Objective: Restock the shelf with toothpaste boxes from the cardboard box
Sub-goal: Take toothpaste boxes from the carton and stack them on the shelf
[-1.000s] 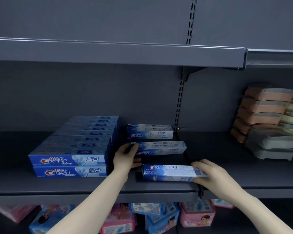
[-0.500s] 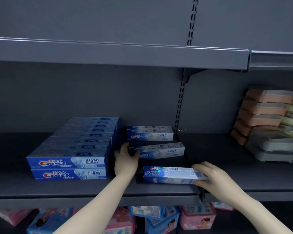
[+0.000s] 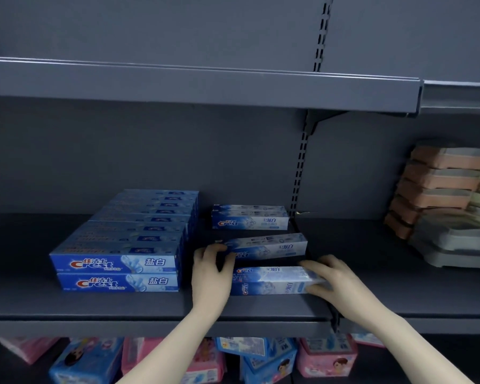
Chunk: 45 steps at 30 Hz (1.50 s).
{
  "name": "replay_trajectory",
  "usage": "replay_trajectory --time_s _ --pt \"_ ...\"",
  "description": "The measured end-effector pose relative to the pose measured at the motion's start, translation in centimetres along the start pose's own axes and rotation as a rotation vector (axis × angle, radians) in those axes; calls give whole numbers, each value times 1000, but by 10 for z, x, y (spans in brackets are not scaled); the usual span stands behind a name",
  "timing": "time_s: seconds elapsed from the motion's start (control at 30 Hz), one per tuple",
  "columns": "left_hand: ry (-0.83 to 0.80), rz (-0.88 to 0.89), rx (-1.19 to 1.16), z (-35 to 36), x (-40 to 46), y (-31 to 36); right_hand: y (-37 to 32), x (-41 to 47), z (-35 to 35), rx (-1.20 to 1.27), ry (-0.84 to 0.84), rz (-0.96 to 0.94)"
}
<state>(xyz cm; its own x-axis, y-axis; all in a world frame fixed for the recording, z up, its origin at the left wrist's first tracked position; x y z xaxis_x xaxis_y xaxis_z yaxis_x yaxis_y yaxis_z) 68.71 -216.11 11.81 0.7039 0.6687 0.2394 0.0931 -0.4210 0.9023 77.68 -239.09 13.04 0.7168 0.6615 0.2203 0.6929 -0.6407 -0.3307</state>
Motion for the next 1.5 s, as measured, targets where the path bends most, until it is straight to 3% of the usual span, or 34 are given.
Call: replay_trajectory --time_s 0.27,0.5,0.7,1.0,1.1,1.27,1.5 --pt "-229 17 33 0 -13 -6 14 -2 -3 198 76 188" --pt "-186 27 20 -6 -9 -11 27 -4 -5 499 204 305" --pt "-77 54 70 -13 -7 -11 24 -2 -3 526 292 360" --pt "-106 18 195 -12 -5 -7 22 9 3 452 215 410" --pt "-178 32 153 -9 -9 -12 24 7 7 532 132 349" --pt "-292 167 305 -4 -16 -14 24 -2 3 584 -38 196" --pt "-90 123 156 -19 -12 -6 25 2 -1 645 118 307"
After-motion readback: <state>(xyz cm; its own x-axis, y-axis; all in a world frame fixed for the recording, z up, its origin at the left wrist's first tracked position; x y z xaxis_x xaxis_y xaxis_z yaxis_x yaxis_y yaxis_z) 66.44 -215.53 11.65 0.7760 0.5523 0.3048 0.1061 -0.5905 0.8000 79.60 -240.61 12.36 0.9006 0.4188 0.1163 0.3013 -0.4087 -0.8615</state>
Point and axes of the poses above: each hand's wrist, its own x-axis towards the middle knuckle, its own z-axis out of the palm, y = z × x, the point moved 6 cm from there along x, towards the middle knuckle, and after that the axes turned 3 degrees about -z, right-handed, at the moved point
